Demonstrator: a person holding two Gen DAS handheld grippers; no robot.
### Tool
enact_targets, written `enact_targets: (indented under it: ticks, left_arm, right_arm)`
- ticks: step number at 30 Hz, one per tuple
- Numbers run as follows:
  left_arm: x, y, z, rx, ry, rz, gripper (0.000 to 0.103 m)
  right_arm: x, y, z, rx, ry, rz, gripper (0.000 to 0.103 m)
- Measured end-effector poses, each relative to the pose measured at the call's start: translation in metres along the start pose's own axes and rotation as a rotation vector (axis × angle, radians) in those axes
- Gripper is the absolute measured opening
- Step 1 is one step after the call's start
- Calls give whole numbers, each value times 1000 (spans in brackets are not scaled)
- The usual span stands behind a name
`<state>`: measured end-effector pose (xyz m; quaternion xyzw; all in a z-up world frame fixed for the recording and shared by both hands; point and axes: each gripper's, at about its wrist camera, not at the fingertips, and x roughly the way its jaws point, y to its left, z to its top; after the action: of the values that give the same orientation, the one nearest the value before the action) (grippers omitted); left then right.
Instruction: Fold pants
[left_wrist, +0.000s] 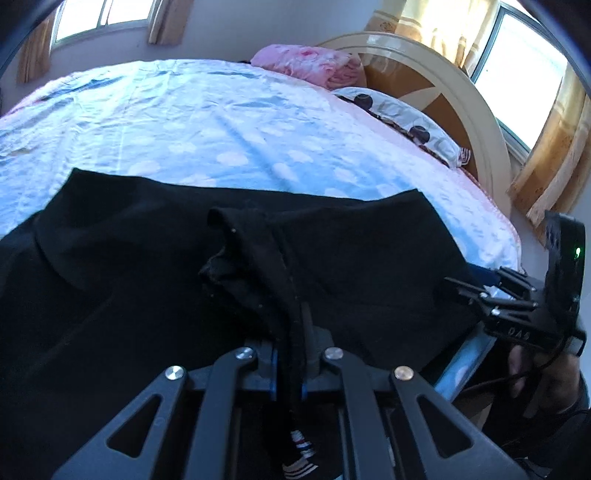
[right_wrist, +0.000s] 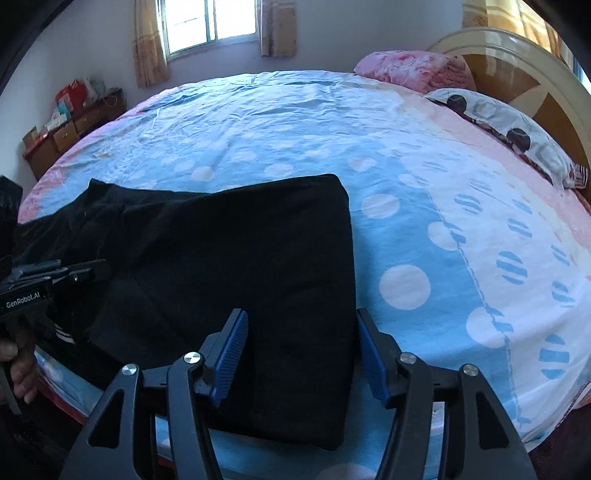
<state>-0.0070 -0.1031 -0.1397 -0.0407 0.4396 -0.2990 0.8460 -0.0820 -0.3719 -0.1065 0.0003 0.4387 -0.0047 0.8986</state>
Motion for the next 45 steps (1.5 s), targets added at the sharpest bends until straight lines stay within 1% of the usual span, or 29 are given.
enact_targets:
  ticks: [3, 4, 5, 6, 7, 10, 12, 13, 14, 15, 16, 17, 18, 19, 20, 21, 22, 24, 26, 27, 29, 31, 33, 35, 36, 40, 42, 44, 45]
  left_arm:
    - [-8, 5, 2, -13, -27, 0, 9]
    - [-10, 7, 3, -15, -32, -5, 9]
    - [-7, 9, 3, -9, -4, -18, 9]
    - [-3, 9, 3, -4, 23, -19, 14]
    - [-2, 11, 1, -10, 26, -16, 15]
    - [-9, 17, -2, -34, 10, -26, 17]
    - [-17, 21, -3, -45, -8, -36, 19]
    - [-22, 22, -3, -39, -16, -24, 21]
    - [-25, 22, -4, -39, -22, -16, 30]
    - [-31, 24, -4, -44, -34, -16, 42]
    - [-38, 26, -4, -51, -63, -18, 47]
    - [-46, 28, -4, -54, -92, -13, 54]
    - [-54, 30, -4, -50, -118, 6, 62]
    - [-61, 33, -4, -41, -142, 46, 65]
    - [-65, 37, -4, -32, -161, 96, 69]
    - [-68, 40, -4, -20, -169, 144, 69]
    - [-69, 44, -5, -17, -170, 164, 69]
    - [-73, 56, -7, -35, -171, 183, 69]
    - [-74, 62, -10, -29, -164, 181, 69]
    - [-73, 65, -12, -26, -159, 197, 69]
    - [-71, 70, -13, -28, -152, 206, 69]
    - [-68, 77, -14, -53, -138, 196, 69]
    - [-63, 83, -14, -74, -124, 173, 73]
    - [-59, 85, -15, -76, -117, 166, 75]
    - [-57, 84, -16, -71, -113, 164, 79]
    - [-52, 80, -18, -36, -108, 171, 85]
    - [-51, 79, -18, -27, -108, 170, 88]
    - [-50, 79, -18, -28, -107, 163, 90]
    - [-50, 79, -18, -28, -106, 161, 91]
  right_arm:
    - [0, 0, 1, 5, 2, 0, 60]
    - [0, 1, 1, 5, 2, 3, 62]
    - [1, 3, 0, 3, 3, 3, 64]
    - [3, 6, -1, -5, 4, -3, 67]
    - [4, 9, -1, -15, 7, -11, 69]
    - [6, 16, 1, -62, 32, -35, 70]
    - [1, 12, 5, -52, 49, -15, 70]
    - [-6, 8, 8, -35, 41, -2, 70]
    - [-13, 5, 11, -28, 24, 4, 70]
    - [-18, 4, 15, -27, 12, 3, 70]
    - [-24, 4, 20, -29, -2, -1, 70]
    - [-30, 3, 27, -30, -23, 1, 70]
    - [-38, 5, 39, -27, -50, 40, 70]
    - [-40, 6, 47, -27, -59, 82, 70]
    - [-40, 10, 57, -25, -57, 145, 70]
    - [-35, 15, 71, -11, -34, 235, 70]
    - [-29, 19, 81, 7, -11, 310, 70]
    - [-5, 34, 106, 62, 55, 521, 70]
    - [19, 53, 127, 87, 126, 598, 70]
    - [33, 68, 139, 81, 159, 638, 70]
    - [57, 95, 159, 57, 199, 701, 70]
    - [77, 117, 170, 57, 250, 730, 70]
    - [100, 141, 180, 62, 308, 778, 70]
    - [121, 164, 188, 42, 358, 804, 70]
    - [127, 173, 188, 30, 377, 805, 70]
    - [155, 203, 190, 1, 490, 831, 70]
    - [165, 214, 189, -20, 517, 836, 70]
    - [174, 223, 189, -19, 560, 884, 70]
    - [178, 227, 190, -16, 572, 894, 69]
